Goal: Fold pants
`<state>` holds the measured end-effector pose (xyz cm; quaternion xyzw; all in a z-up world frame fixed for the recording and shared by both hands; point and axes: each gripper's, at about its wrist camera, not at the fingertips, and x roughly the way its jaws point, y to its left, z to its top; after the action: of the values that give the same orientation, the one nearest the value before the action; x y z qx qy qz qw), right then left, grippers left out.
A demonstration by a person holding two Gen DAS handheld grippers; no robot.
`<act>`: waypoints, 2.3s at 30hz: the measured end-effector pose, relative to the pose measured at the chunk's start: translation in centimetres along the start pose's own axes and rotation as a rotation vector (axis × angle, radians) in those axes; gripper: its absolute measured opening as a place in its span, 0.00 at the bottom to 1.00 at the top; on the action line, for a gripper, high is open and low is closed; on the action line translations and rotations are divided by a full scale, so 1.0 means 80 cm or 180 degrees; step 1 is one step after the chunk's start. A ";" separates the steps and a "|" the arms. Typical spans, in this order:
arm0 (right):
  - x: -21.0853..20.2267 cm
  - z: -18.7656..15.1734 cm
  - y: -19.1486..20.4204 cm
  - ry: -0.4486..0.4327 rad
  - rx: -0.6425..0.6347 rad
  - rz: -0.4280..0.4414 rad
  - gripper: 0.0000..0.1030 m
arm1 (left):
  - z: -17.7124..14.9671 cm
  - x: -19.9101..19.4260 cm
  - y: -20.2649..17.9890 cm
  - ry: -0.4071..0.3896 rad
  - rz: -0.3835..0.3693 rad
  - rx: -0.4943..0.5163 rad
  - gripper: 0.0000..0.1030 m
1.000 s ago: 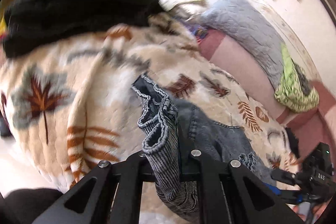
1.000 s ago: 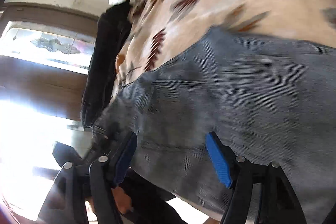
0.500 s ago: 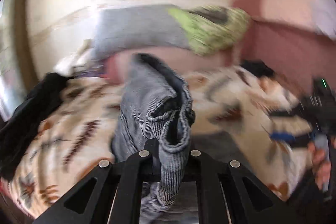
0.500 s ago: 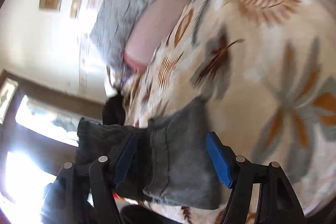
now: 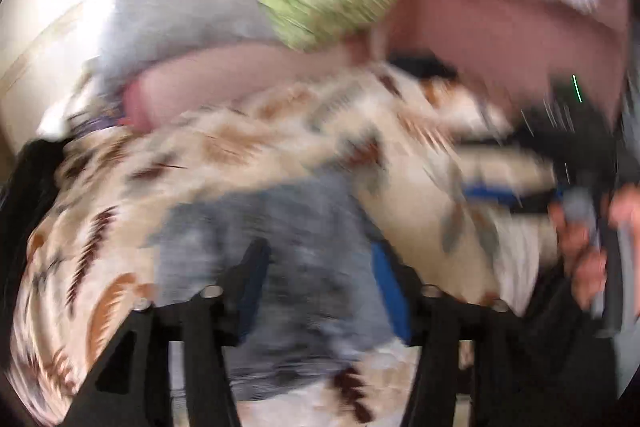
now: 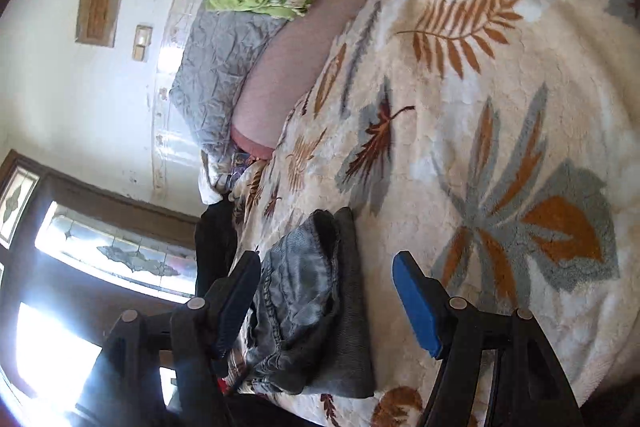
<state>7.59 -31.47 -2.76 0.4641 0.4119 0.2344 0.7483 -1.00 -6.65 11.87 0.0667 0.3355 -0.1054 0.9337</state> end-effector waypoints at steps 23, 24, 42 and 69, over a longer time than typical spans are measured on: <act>0.117 -0.097 0.045 0.1111 0.0388 0.0000 0.67 | -0.061 0.059 0.169 0.0312 0.0237 -0.1226 0.71; 0.128 -0.102 0.038 0.1141 0.0452 -0.0079 0.67 | -0.068 0.069 0.168 0.0393 0.0224 -0.1212 0.71; 0.109 -0.119 0.121 0.0429 -0.0855 -0.1202 0.04 | -0.088 0.068 0.175 0.0297 0.0170 -0.1283 0.72; 0.143 -0.110 0.053 0.0744 -0.0700 -0.1189 0.32 | -0.088 0.055 0.127 0.0277 0.0368 -0.0434 0.74</act>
<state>6.67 -16.74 -5.56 0.2653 0.5464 0.1875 0.7720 0.46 3.91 4.17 0.0269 0.3778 -0.0252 0.9252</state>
